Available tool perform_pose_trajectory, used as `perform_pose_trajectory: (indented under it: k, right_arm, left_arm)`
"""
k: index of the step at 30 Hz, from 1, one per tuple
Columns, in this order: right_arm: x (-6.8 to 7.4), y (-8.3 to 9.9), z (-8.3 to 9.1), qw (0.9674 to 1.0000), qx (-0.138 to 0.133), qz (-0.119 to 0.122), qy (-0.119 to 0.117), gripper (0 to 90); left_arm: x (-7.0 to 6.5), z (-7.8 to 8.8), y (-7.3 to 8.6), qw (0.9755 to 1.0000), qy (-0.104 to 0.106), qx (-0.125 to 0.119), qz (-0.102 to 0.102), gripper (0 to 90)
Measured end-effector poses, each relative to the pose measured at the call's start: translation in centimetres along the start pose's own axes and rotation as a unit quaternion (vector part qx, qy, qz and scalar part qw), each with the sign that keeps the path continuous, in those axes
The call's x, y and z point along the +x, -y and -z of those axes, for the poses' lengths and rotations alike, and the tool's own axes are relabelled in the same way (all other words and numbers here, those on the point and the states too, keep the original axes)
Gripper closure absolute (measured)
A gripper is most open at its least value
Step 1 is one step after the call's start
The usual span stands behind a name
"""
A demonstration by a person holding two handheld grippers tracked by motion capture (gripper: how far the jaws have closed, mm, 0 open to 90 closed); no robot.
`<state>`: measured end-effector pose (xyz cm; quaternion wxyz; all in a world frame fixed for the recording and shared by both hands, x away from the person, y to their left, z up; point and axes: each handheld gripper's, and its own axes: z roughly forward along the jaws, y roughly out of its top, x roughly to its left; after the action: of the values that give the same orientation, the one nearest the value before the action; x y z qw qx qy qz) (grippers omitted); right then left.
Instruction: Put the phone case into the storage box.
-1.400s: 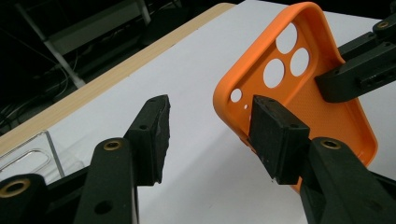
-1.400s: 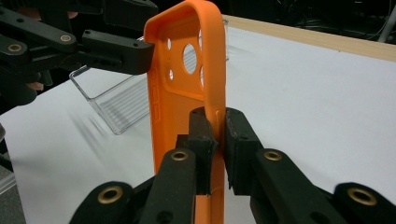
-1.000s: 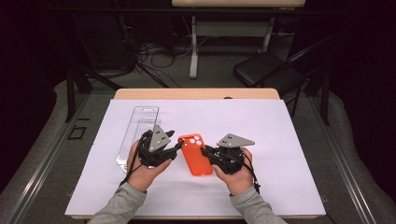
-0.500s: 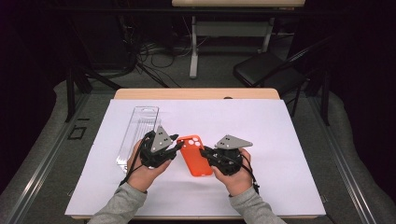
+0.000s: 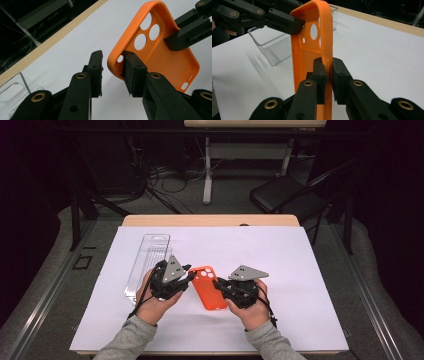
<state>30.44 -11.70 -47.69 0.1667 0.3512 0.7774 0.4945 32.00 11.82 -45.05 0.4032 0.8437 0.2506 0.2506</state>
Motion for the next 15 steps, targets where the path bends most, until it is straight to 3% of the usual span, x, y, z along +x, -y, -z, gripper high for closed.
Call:
perform_pose_trajectory:
  k: [15]
  right_arm:
    - [0.02,0.03,-0.08,1.0,0.003,0.002,-0.001,82.5]
  left_arm:
    - [0.11,0.01,0.02,0.9999,0.013,0.004,0.0,75.7]
